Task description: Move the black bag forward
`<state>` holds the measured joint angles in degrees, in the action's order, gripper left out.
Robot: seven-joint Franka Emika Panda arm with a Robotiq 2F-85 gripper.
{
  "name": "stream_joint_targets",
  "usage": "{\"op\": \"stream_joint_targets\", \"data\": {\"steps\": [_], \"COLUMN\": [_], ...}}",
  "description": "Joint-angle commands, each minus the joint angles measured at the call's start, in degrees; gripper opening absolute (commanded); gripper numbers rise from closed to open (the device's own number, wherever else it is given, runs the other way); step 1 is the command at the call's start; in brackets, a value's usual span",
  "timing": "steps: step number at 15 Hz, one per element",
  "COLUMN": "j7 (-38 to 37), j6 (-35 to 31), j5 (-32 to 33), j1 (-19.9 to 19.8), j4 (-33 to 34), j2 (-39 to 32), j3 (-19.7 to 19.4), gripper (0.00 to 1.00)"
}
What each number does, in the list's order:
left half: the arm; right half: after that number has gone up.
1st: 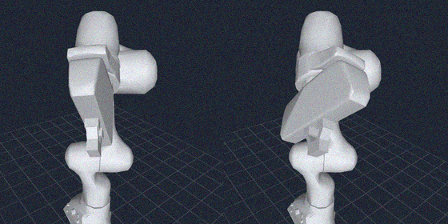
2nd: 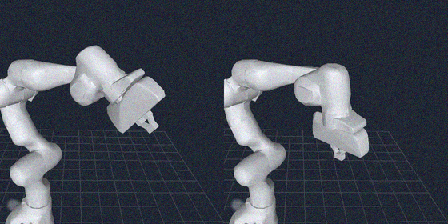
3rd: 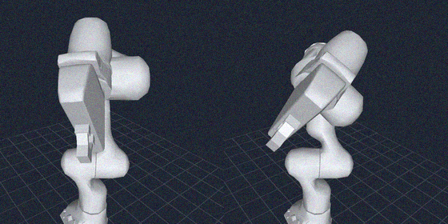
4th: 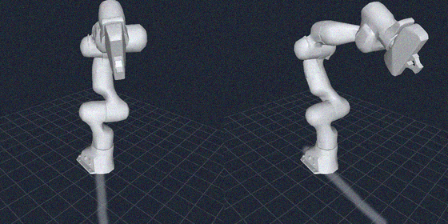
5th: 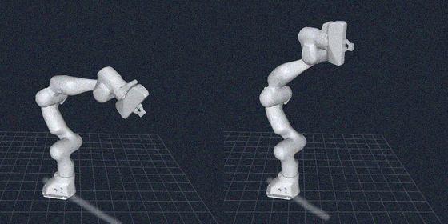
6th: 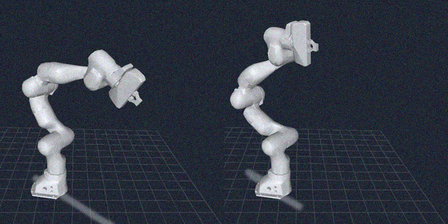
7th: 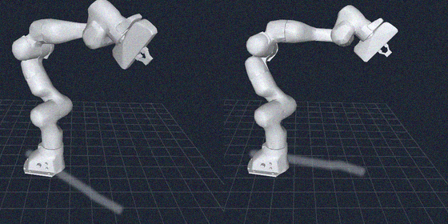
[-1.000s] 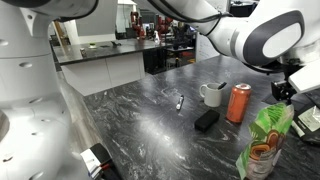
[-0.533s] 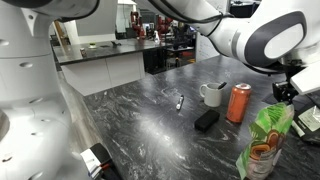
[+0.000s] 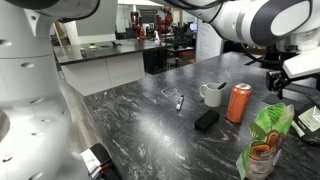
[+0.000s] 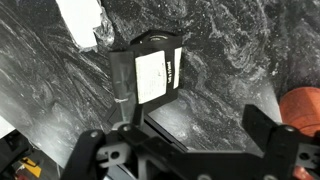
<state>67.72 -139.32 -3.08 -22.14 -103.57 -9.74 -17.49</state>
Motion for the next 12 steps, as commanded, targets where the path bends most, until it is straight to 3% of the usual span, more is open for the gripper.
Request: {"op": "stream_joint_targets", "data": {"steps": [1, 9, 12], "j7": [-2.60, -7.10, -3.60], "j6": [4.41, 10.32, 12.12], "j5": [-0.88, -1.07, -2.10], "j1": [-0.82, -3.51, -5.98], "j4": [7.64, 17.91, 20.69], "j2": [-4.64, -11.74, -13.62], "j3": [0.73, 1.56, 2.71], "gripper": [1.00, 1.00, 1.00]}}
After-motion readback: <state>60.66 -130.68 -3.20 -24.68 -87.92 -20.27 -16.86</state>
